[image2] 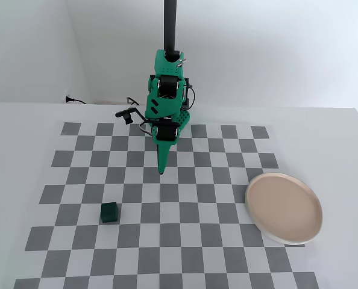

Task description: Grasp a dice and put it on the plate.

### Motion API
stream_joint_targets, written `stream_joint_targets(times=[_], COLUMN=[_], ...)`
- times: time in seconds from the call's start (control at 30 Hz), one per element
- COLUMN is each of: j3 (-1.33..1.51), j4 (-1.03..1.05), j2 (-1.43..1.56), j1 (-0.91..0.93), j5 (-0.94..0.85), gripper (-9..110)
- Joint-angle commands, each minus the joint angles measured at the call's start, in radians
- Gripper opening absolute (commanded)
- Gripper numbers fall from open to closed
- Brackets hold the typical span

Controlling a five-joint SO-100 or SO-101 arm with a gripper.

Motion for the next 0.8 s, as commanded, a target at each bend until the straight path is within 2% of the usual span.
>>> stream_joint_targets(times=[0.0, 0.2, 0.3, 0.47, 0.77], j3=[-0.018, -0.018, -0.018, -0.018, -0.018], j4=[-0.077, -0.156, -0.133, -0.066, -0.031], j2=[0.011, 0.011, 0.011, 0.012, 0.011], j1=[-0.005, -0.011, -0.031, -0.041, -0.043], j5=[-0.117, -0.322, -0.408, -0.712, -0.986], gripper=[-4, -4, -4, -4, -4])
